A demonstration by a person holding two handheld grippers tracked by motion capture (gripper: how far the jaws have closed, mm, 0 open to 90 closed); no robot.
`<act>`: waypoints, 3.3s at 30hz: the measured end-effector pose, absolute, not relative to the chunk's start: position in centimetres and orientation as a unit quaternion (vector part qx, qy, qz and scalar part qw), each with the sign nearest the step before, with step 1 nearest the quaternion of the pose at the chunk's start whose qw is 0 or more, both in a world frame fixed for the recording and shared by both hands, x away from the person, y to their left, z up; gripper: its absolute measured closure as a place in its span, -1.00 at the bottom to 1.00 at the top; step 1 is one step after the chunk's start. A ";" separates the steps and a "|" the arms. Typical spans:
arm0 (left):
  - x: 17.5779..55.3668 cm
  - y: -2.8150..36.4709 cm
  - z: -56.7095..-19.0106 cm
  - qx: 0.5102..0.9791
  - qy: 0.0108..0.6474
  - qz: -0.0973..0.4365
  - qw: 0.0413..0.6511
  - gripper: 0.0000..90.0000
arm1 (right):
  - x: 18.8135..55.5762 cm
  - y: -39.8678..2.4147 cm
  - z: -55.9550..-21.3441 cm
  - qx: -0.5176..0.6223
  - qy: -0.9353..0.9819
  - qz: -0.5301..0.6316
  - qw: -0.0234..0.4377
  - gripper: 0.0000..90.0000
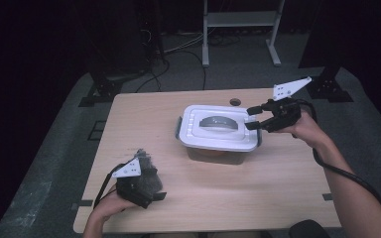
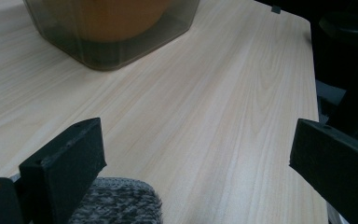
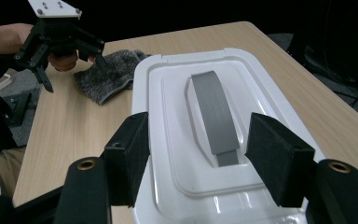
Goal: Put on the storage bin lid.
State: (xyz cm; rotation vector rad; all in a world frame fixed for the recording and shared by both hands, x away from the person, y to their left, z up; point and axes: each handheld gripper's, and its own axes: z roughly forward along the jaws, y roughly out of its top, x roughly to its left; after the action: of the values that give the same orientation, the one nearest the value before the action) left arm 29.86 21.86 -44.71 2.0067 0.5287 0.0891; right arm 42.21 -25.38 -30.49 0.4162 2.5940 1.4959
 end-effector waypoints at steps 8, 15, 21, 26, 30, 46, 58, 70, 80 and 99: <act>29.8 21.9 -44.7 0.832 0.221 0.037 0.507 -0.95 | 41.5 -26.5 -30.8 0.147 0.856 0.493 0.061 -0.20; 29.8 21.9 -44.7 0.833 0.222 0.037 0.506 -0.95 | 40.5 -27.8 -31.2 0.155 0.852 0.496 0.065 -0.23; 29.8 21.9 -44.8 0.832 0.223 0.037 0.506 -0.95 | 39.9 -28.9 -31.9 0.166 0.850 0.495 0.064 -0.24; 29.8 21.9 -44.8 0.832 0.223 0.037 0.506 -0.95 | 39.5 -29.7 -32.5 0.175 0.848 0.496 0.065 -0.26; 29.8 21.9 -44.8 0.832 0.224 0.037 0.506 -0.95 | 39.2 -30.4 -32.9 0.183 0.847 0.495 0.063 -0.26; 29.8 21.9 -44.9 0.834 0.223 0.035 0.503 -0.95 | 38.0 -32.4 -35.1 0.213 0.838 0.499 0.058 -0.29; 29.8 21.9 -44.9 0.834 0.223 0.033 0.503 -0.95 | 37.4 -33.2 -37.0 0.231 0.834 0.499 0.048 -0.34; 29.8 21.8 -44.9 0.835 0.223 0.033 0.503 -0.95 | 36.7 -33.9 -38.6 0.245 0.832 0.496 0.041 -0.36; 29.8 21.8 -44.9 0.835 0.223 0.032 0.503 -0.95 | 36.0 -34.4 -40.0 0.256 0.829 0.496 0.033 -0.37; 29.8 21.8 -45.0 0.835 0.223 0.032 0.501 -0.95 | 34.7 -35.1 -42.3 0.274 0.824 0.495 0.020 -0.38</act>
State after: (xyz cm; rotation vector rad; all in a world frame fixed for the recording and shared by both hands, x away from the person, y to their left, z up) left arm 29.81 21.81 -44.96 2.0190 0.5383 0.0783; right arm 34.74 -35.15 -42.25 0.8507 2.5564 1.5352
